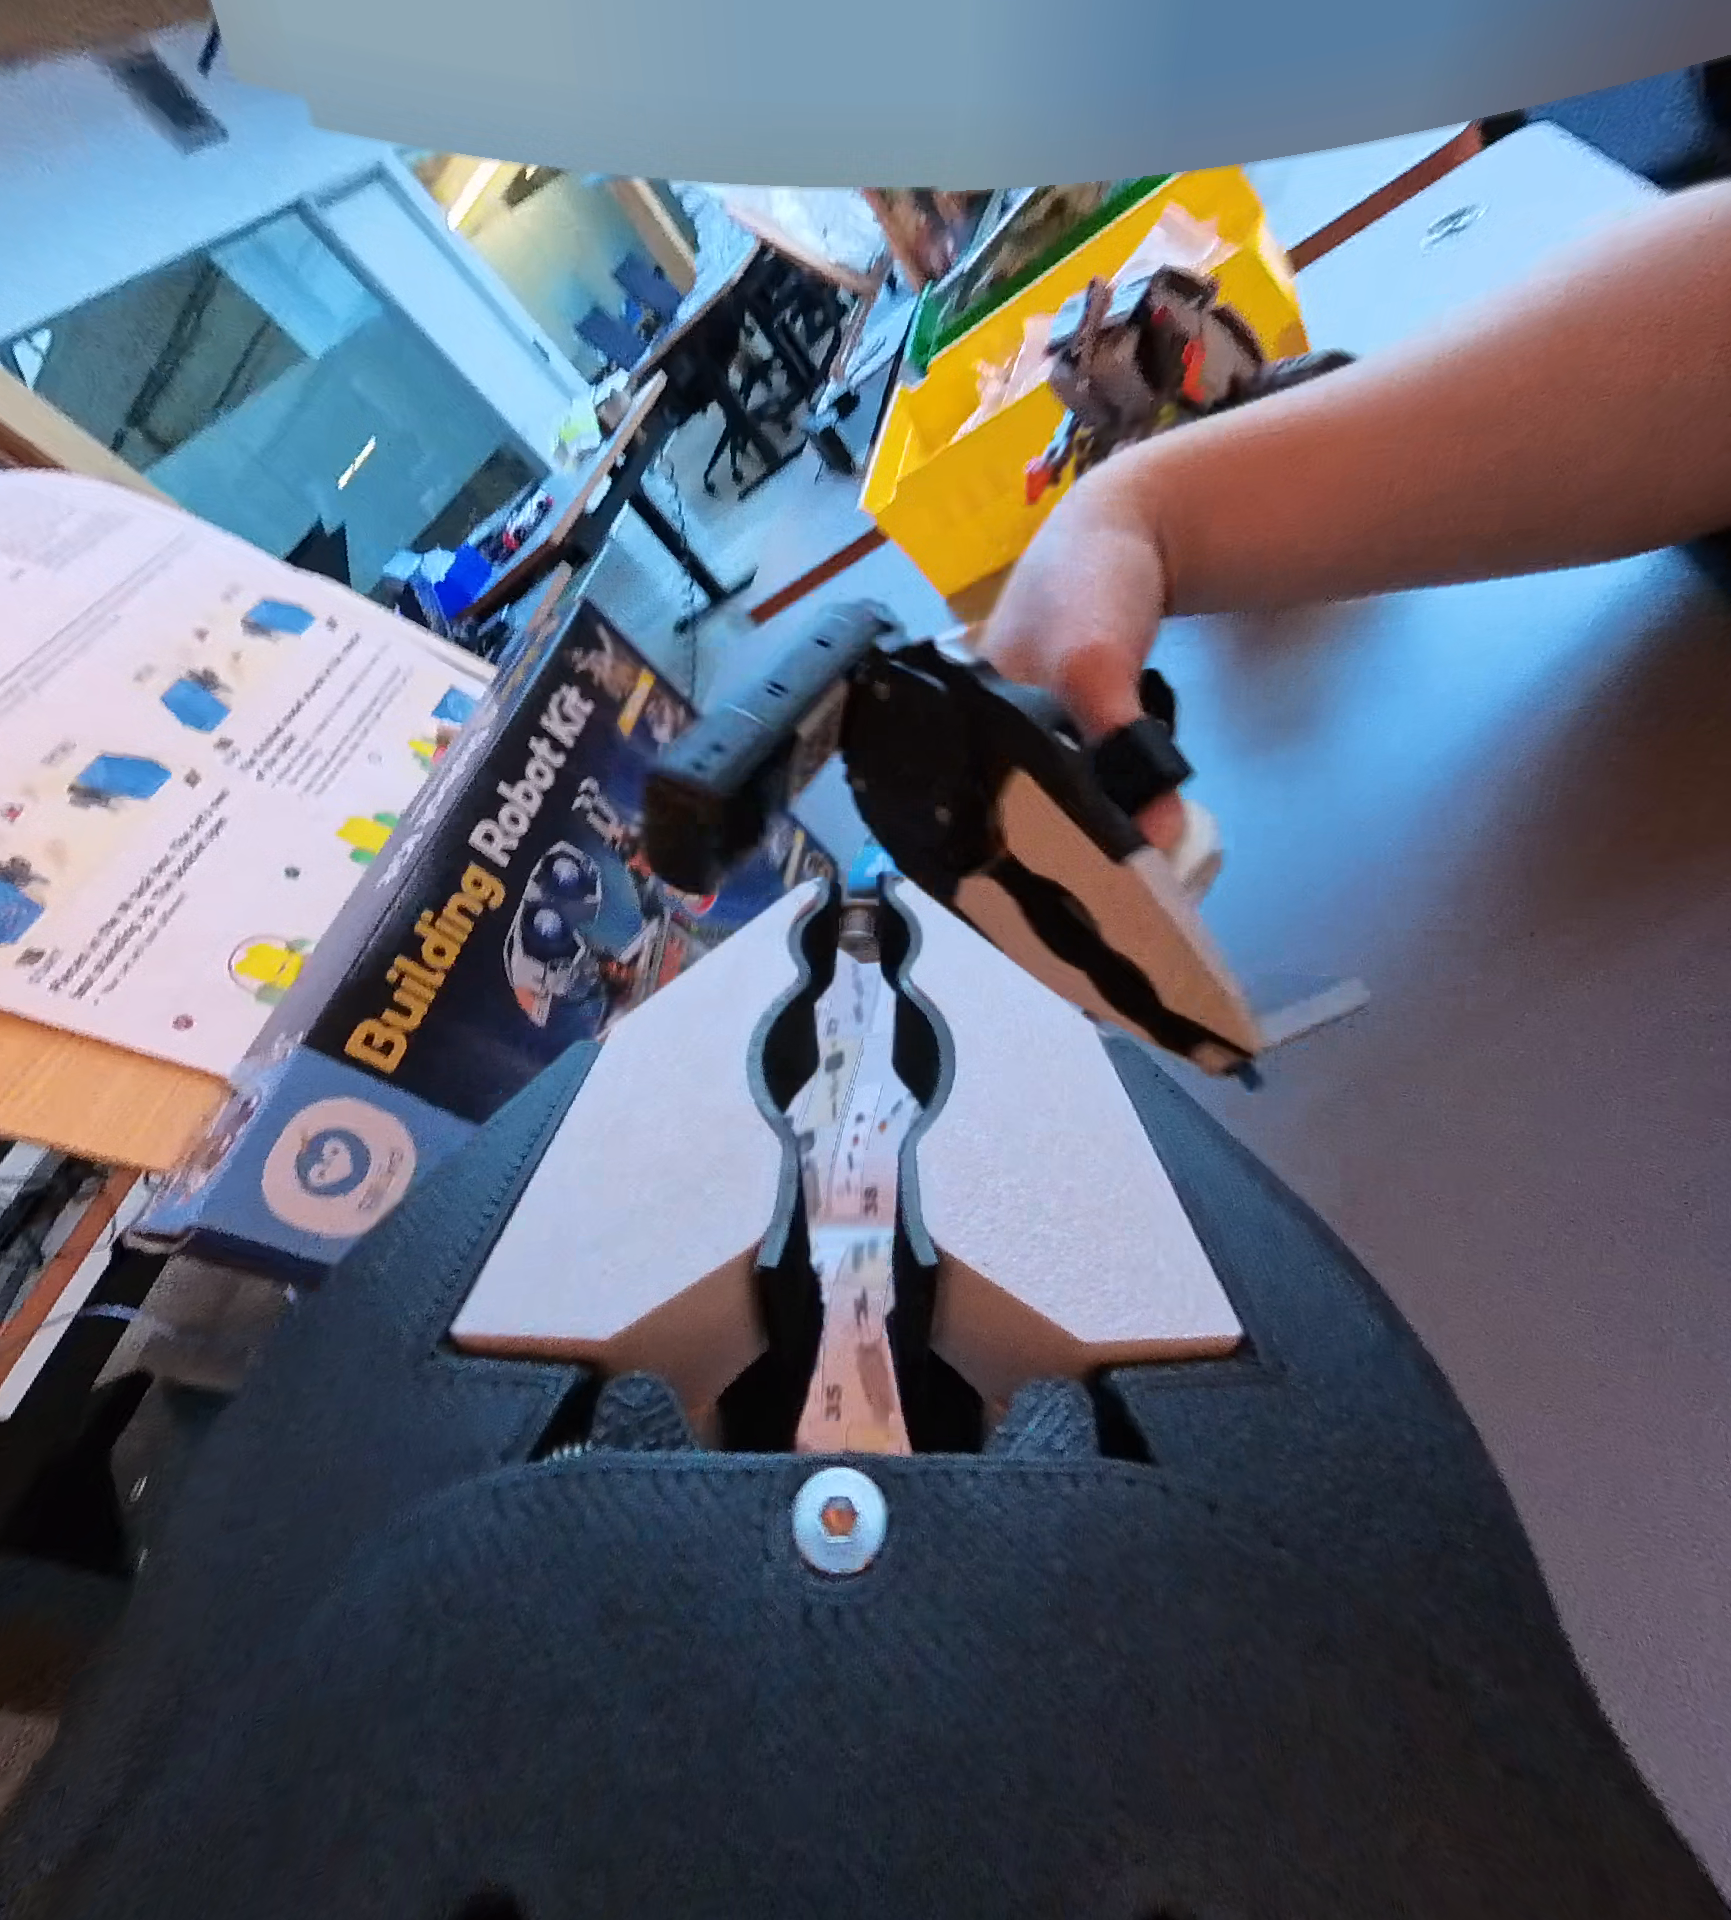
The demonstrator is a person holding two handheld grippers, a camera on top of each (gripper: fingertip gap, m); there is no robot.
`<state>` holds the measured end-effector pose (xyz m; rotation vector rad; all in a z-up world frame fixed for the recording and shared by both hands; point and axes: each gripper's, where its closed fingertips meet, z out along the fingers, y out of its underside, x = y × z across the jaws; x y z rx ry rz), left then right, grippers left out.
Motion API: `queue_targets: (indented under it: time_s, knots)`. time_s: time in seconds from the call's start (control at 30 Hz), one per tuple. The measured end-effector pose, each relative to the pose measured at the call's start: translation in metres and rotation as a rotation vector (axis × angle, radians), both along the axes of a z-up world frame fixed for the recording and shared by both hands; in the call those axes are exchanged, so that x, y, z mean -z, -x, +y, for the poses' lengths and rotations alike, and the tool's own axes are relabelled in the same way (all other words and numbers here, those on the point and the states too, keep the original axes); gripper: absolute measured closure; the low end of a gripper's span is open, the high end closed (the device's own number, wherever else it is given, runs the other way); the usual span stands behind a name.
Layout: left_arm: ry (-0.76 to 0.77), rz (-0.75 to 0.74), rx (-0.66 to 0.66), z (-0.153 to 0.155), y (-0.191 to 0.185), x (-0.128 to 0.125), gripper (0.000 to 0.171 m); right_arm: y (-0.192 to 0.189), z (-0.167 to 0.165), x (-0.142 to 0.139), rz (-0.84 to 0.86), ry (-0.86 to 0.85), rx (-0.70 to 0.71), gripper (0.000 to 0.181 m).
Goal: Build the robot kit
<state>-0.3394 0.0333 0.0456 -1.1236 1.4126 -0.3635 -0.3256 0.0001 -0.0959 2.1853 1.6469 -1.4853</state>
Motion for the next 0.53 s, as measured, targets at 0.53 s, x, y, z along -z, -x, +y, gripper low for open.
queue_targets:
  time_s: [0.53]
  knots:
    - [0.557,-0.22,0.287,-0.02,-0.002,-0.011,0.167,0.015,0.006,-0.087,0.506,0.236,0.043,0.175]
